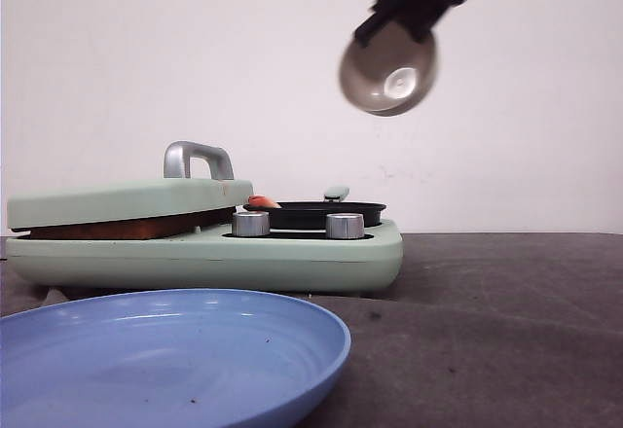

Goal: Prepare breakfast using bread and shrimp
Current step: 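Carry the empty bowl back and lower it onto the table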

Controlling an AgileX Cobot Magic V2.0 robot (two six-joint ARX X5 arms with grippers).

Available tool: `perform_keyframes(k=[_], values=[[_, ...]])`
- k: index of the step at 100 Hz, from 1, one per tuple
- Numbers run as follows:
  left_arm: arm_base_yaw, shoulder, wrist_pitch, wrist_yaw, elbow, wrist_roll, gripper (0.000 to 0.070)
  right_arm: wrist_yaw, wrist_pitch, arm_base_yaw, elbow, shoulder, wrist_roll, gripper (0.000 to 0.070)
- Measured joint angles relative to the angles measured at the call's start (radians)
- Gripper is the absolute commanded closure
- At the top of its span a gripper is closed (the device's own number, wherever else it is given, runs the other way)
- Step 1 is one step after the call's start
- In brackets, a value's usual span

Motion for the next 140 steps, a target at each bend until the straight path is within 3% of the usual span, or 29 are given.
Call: perform_keyframes(k=[16, 30, 45, 55, 94, 140], values=[[0.000, 0.000, -0.014, 0.000, 0.000, 0.000, 0.0309, -0.191, -0.264, -0.095, 0.000, -0.092, 0.258, 0.0695], [0.000, 0.000, -0.018, 0.000, 0.000, 0.000, 0.0309, -0.407, -0.407, -0.192, 0.000, -0.151, 0.438, 0.0696], [0.000, 0.000, -0.018, 0.000, 0.000, 0.000, 0.0309, -0.658, -0.549, -0.301, 0.000, -0.155, 0.540, 0.0695], [0.000, 0.000, -0.018, 0.000, 0.000, 0.000, 0.0309, -0.755, -0.623, -0.360, 0.000, -0.150, 0.558, 0.0695], [0.000, 0.000, -0.018, 0.000, 0.000, 0.000, 0.0309, -0.835, -0.700, -0.454, 0.000, -0.022, 0.537, 0.0695], [0.000, 0.000, -0.019, 0.000, 0.000, 0.000, 0.0309, -0.837, -0.683, -0.452, 0.000, 0.197, 0.530, 0.0696]])
